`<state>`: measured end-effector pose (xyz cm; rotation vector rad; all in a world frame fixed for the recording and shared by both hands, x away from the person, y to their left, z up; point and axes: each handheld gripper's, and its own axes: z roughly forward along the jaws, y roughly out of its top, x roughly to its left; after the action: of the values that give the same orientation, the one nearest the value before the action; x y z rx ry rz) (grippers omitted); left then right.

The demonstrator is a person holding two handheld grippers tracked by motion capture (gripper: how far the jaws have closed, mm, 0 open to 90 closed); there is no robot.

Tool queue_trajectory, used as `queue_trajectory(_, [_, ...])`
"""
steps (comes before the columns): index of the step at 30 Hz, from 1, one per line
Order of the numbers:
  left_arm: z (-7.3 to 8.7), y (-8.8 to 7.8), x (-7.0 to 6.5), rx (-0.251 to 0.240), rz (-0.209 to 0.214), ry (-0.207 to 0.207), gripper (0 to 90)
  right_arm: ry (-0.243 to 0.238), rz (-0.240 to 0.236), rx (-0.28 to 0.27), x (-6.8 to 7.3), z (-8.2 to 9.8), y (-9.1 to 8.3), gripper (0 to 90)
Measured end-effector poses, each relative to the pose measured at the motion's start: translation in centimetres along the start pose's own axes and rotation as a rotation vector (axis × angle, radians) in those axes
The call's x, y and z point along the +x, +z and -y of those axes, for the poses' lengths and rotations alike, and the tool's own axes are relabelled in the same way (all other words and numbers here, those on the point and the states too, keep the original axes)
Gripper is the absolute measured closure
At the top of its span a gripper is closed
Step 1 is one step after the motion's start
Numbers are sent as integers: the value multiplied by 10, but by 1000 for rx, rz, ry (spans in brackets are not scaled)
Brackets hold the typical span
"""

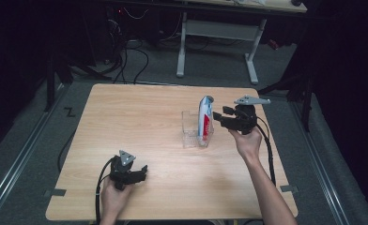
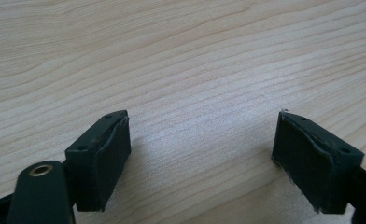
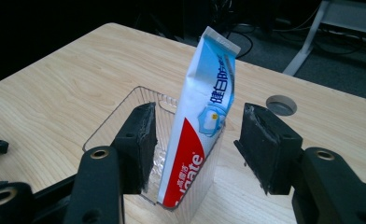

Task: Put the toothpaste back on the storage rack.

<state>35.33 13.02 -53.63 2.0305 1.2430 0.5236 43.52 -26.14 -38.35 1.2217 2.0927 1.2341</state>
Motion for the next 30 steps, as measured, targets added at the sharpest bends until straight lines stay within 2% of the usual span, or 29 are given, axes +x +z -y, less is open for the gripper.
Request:
queue_trajectory(6, [0,0,0,0,0,0,195,4,11,-17,-4,2,-10,452])
queue_trajectory(8, [0,0,0,0,0,0,195,10,24,-61,-6,6,-15,453])
queue_trajectory(16, [0,0,0,-2,-1,-2,195,45,41,-68,-18,19,-30,463])
queue_trajectory(30, [0,0,0,-2,-2,-2,195,65,77,-95,-29,31,-53,453])
